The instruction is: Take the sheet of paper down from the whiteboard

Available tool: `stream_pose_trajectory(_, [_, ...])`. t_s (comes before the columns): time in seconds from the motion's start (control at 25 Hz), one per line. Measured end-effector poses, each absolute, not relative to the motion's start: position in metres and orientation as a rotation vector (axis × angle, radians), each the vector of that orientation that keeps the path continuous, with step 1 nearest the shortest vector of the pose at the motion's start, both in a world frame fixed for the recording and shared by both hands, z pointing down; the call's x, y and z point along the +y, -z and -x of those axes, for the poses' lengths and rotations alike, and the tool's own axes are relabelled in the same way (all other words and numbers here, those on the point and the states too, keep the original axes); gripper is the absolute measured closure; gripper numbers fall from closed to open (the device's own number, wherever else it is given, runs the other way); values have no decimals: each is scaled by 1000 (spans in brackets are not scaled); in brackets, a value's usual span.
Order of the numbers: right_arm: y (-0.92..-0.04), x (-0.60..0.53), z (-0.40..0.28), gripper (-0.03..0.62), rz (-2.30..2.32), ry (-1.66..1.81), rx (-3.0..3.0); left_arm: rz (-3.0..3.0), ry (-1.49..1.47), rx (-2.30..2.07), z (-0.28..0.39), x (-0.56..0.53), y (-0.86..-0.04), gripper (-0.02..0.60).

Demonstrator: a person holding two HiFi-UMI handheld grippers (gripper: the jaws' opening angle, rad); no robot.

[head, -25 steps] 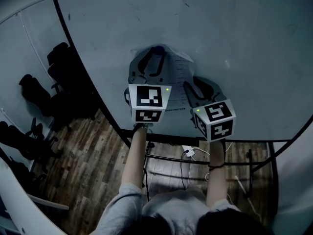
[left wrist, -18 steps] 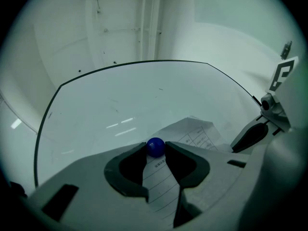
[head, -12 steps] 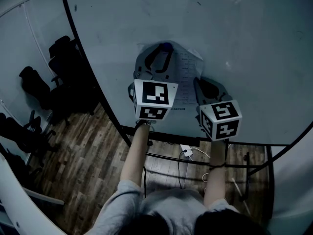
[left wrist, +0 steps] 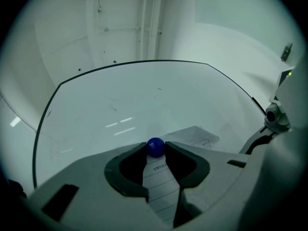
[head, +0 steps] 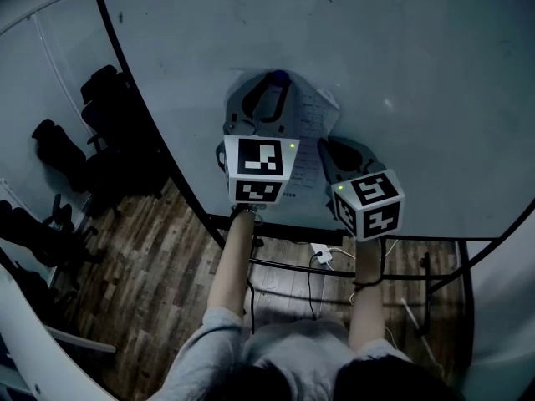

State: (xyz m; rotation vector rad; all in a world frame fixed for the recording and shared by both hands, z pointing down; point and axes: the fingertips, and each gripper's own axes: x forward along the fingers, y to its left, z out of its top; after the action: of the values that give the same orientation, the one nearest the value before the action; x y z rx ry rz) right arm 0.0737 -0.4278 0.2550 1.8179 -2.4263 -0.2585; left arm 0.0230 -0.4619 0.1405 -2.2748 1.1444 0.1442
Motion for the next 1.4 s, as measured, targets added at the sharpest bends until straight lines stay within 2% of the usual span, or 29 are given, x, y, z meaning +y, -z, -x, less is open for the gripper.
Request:
stream_pose_trajectory(0.76, [-293,-428,-74,594,-1806,108,-2442,2283,-161,1160,-22,-462,-138,457])
stream_pose_trajectory(1.4, [-289,-422,-80,594,-1836,106,-2460,2325,-162,1121,-26,-460,-140,457])
